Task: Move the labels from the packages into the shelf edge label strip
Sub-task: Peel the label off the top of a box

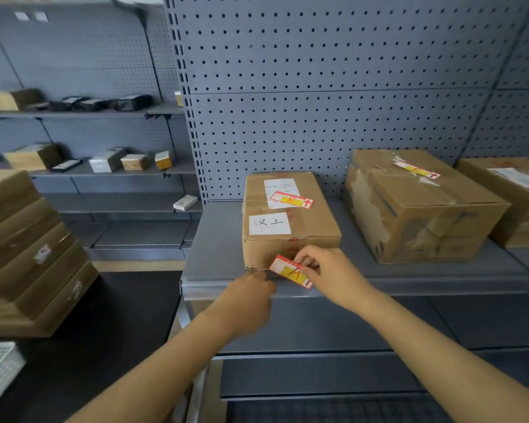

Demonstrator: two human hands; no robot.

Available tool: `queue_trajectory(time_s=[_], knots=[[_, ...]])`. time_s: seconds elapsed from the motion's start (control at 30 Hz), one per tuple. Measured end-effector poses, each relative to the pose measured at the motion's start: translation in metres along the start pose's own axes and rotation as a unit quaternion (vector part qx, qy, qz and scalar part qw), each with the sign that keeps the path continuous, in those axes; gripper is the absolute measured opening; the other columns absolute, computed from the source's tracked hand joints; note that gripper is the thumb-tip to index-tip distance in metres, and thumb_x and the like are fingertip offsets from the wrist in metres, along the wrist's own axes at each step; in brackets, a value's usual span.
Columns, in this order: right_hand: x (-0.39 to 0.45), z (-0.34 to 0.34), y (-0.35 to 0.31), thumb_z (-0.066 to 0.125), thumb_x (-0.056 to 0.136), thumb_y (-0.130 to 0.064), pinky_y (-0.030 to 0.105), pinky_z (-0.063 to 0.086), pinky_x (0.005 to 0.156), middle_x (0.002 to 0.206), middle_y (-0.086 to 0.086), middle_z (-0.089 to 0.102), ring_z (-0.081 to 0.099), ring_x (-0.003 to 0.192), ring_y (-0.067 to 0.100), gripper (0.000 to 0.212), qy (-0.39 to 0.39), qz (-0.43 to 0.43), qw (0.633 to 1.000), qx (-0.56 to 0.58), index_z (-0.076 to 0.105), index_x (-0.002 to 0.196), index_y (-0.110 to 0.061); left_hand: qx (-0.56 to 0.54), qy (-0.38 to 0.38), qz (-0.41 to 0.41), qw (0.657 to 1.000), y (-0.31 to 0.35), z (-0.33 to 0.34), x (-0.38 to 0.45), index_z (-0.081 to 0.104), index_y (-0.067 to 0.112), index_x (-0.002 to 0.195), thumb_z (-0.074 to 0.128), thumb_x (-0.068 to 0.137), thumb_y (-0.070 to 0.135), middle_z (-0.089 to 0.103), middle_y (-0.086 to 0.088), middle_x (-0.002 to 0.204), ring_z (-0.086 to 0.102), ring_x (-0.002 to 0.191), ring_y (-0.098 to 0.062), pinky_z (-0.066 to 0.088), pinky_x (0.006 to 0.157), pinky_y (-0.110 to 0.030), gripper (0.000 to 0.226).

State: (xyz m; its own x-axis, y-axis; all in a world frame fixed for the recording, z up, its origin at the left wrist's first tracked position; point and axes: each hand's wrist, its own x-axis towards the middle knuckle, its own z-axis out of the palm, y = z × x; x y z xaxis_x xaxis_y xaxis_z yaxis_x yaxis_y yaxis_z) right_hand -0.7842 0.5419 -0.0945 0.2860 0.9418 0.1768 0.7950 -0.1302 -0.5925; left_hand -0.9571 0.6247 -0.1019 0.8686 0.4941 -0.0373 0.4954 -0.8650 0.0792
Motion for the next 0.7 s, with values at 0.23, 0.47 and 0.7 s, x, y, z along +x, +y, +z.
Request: queue_trajectory(time_s=[0.23, 0.47, 0.7], knots=[[0.0011, 0.0068, -0.0012, 0.065, 0.085, -0.018, 0.037, 0.056, 0.073, 0.093, -0.010, 0.068, 0.062, 0.084, 0.007, 0.015, 0.027, -0.013, 0.998, -0.046, 0.066, 0.095, -0.029, -0.010, 0.003, -0.012, 1.000, 0.0046, -0.0019, -0.0012, 0.060, 0.011, 0.115, 0.048, 0.090, 0.017, 0.055, -0.007, 0.127, 0.054, 0.109, -0.025, 0.050, 0.091, -0.038, 0.028], [0.0043, 0.0079, 0.0003, 0.065, 0.085, -0.015, 0.037, 0.057, 0.072, 0.093, -0.010, 0.070, 0.063, 0.082, 0.006, 0.016, 0.012, -0.036, 0.999, -0.031, 0.066, 0.096, -0.026, -0.004, -0.002, -0.006, 1.000, 0.0039, 0.0003, 0.0006, 0.063, 0.013, 0.111, 0.050, 0.090, 0.023, 0.056, -0.006, 0.121, 0.055, 0.105, -0.024, 0.051, 0.090, -0.038, 0.026], [0.0009, 0.0083, 0.0010, 0.062, 0.088, -0.019, 0.031, 0.052, 0.069, 0.100, -0.008, 0.065, 0.058, 0.086, 0.009, 0.013, 0.012, -0.033, 0.993, -0.109, 0.066, 0.100, -0.024, -0.015, 0.009, -0.020, 1.000, 0.0083, -0.0039, 0.0013, 0.059, 0.012, 0.113, 0.051, 0.092, 0.019, 0.059, -0.008, 0.119, 0.059, 0.101, -0.024, 0.053, 0.087, -0.037, 0.024]])
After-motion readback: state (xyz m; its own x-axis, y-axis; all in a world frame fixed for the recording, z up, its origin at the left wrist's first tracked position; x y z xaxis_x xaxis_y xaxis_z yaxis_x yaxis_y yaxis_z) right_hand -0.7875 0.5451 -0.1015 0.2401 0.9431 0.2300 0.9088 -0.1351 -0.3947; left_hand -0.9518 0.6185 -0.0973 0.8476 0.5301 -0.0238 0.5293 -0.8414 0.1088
